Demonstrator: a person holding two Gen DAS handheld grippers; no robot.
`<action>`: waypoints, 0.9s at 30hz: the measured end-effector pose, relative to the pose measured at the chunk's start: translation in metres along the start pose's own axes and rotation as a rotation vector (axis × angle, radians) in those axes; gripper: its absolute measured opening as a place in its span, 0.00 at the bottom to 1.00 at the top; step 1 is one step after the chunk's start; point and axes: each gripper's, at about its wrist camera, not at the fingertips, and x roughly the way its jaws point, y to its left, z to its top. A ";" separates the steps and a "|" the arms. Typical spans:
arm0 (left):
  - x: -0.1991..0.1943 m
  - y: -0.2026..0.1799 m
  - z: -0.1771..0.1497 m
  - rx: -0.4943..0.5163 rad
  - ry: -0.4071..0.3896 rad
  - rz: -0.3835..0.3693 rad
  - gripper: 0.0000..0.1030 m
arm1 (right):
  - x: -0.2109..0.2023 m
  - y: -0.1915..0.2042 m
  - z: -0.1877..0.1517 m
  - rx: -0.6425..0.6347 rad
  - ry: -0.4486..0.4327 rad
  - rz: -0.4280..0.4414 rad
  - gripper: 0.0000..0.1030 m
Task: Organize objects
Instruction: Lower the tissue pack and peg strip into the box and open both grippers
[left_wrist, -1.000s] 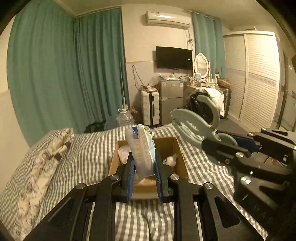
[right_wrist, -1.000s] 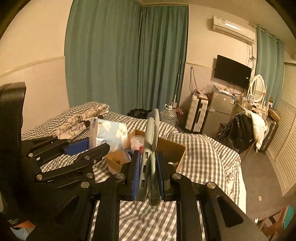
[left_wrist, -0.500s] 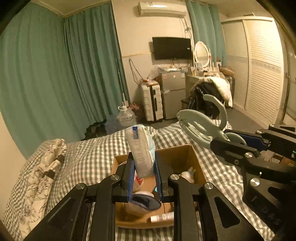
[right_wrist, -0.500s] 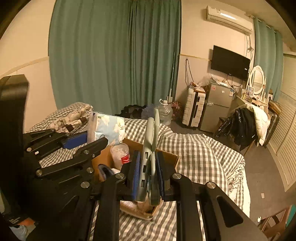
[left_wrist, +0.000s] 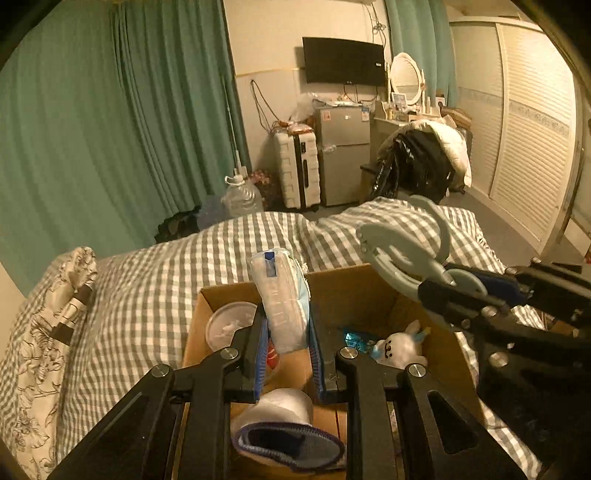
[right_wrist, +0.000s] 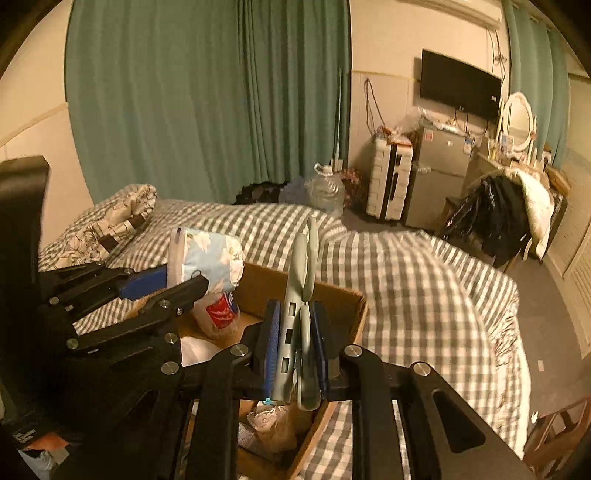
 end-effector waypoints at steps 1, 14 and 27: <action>0.004 0.000 -0.001 -0.001 0.003 -0.006 0.19 | 0.008 -0.001 -0.002 0.001 0.011 -0.002 0.16; 0.013 -0.003 -0.007 0.015 -0.006 0.006 0.62 | 0.028 -0.018 -0.012 0.077 0.006 -0.015 0.22; -0.090 0.007 0.014 -0.028 -0.174 0.053 0.96 | -0.075 -0.013 0.006 0.081 -0.093 -0.114 0.55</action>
